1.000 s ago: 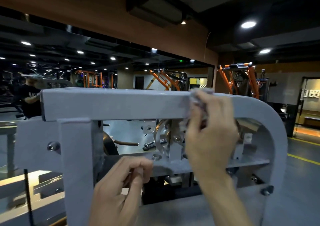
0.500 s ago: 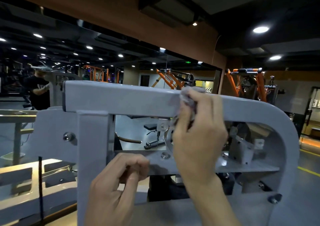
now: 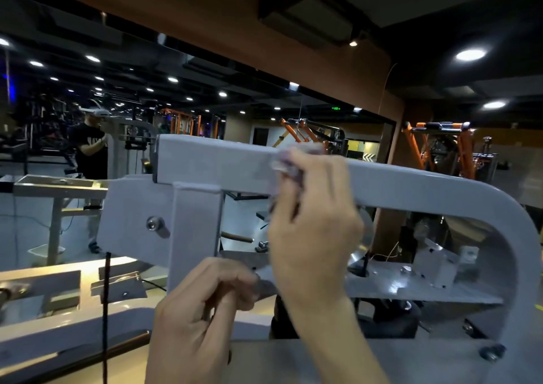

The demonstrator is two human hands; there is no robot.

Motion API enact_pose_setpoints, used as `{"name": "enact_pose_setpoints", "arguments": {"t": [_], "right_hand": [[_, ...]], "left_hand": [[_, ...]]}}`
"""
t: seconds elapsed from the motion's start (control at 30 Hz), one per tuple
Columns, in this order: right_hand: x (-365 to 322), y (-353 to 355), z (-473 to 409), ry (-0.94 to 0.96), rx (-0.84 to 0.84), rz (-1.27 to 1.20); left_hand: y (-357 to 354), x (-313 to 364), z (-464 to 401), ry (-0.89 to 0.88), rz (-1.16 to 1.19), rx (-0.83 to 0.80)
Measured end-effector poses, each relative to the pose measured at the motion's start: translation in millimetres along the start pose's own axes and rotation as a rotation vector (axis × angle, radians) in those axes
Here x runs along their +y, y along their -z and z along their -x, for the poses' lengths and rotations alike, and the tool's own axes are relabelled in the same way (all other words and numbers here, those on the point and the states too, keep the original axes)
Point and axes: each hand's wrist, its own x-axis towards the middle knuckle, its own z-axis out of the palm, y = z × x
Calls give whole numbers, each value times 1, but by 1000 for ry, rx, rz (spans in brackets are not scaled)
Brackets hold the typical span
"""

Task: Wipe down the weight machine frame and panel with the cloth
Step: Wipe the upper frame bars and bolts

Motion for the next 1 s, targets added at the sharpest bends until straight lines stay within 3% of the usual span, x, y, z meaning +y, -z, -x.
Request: {"name": "enact_pose_setpoints", "arguments": {"t": [0.13,0.3,0.4,0.63,0.7,0.83,1.0], "right_hand": [[-16,-5,2,129,-142,-78],[38,37,-7,-157,-22,-43],[27,29,-2,-223,40,0],[-44,-19,0,149,-195,-127],[-34,-12,-9,136,-231,-159],[-37,-11,-21,21,-119,-155],[-72,-36,2,326,-366,-119]], "left_hand": [[1,-3,1,69,49,16],[12,-8,4,133,131,60],[15,-9,3,176,169,42],[16,-4,0,238,226,61],[16,-3,-1,236,251,63],[19,-4,-2,214,256,39],[26,-4,0,228,182,0]]}}
